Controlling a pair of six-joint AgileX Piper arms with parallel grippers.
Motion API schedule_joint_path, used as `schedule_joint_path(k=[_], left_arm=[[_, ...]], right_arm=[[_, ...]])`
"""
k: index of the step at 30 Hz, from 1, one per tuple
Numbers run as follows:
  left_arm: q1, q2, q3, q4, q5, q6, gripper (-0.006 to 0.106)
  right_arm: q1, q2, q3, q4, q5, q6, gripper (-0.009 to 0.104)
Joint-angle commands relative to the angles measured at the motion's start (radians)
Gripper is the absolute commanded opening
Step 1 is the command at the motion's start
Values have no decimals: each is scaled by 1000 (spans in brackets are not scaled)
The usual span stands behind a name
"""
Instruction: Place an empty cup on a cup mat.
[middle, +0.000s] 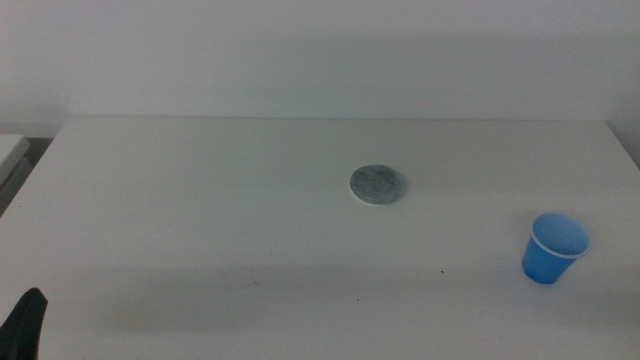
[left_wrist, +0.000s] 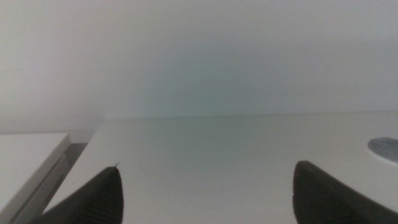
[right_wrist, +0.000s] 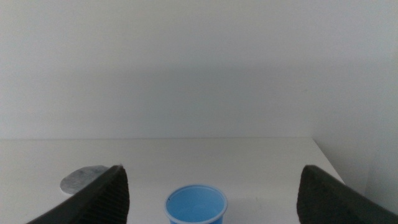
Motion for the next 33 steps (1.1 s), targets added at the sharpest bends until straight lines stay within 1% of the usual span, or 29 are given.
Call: schedule_joint_path(k=[1, 2, 4, 11, 14, 21, 24, 26, 27, 31, 33], left_arm=[[-1, -4, 0, 2, -12, -3, 94], [-1, -4, 0, 2, -12, -3, 94], [-1, -4, 0, 2, -12, -3, 94], [-1, -4, 0, 2, -12, -3, 94], [-1, -4, 0, 2, -12, -3, 94], [-1, -4, 0, 2, -12, -3, 94], [-1, -4, 0, 2, -12, -3, 94], [-1, -4, 0, 2, -12, -3, 94], [-1, -4, 0, 2, -12, -3, 94], [-1, -4, 0, 2, -12, -3, 94], [-1, -4, 0, 2, -12, -3, 94]], right_arm=[[1, -4, 4, -2, -10, 0, 93], [1, -4, 4, -2, 23, 0, 93], [1, -4, 4, -2, 35, 0, 93], [1, -4, 4, -2, 42, 2, 93], [1, -4, 4, -2, 42, 26, 93], [1, -4, 0, -2, 41, 140, 93], [1, 24, -65, -2, 62, 209, 93], [1, 95, -150, -9, 167, 225, 93], [1, 146, -201, -17, 247, 225, 93], [1, 374, -419, -87, 510, 217, 93], [1, 494, -534, -102, 602, 217, 93]])
